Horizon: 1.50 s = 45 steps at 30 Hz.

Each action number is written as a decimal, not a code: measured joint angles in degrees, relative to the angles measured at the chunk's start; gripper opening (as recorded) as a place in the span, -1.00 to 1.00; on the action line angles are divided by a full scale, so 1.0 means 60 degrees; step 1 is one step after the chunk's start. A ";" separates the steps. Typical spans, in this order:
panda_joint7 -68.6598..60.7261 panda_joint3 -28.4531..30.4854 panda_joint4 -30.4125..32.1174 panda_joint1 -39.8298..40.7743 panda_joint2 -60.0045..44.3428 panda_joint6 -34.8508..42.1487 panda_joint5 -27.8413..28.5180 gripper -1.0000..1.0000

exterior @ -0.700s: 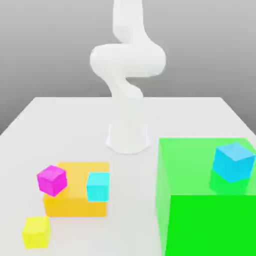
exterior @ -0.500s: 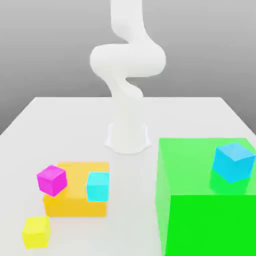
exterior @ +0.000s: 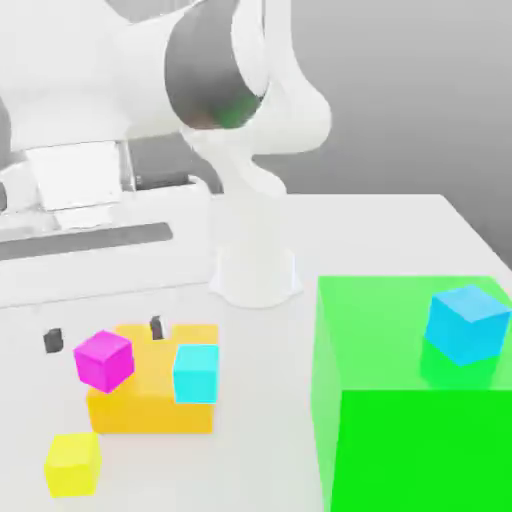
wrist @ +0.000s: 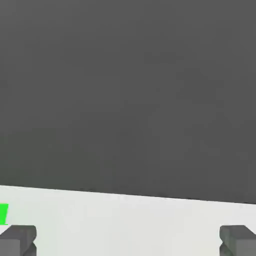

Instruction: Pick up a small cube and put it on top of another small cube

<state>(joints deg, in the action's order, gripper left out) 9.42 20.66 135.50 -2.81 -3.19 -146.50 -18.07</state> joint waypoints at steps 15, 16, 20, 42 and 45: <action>-0.1957 -0.0639 -0.0073 0.1493 -0.4011 -0.2245 -0.0751 -1.00; -0.1956 -0.0640 -0.0073 0.1493 -0.4010 -0.2239 -0.0750 -1.00; -0.1966 -0.0653 -0.0076 0.1507 -0.4026 -0.2242 -0.0755 -1.00; 0.5247 0.0144 0.2907 0.2026 0.2737 0.1127 0.3577 -1.00; 0.6123 -0.0094 0.3281 0.2429 0.2947 0.0884 0.4186 -1.00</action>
<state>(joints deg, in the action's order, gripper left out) 46.16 20.09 155.19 11.76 14.49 -141.20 7.05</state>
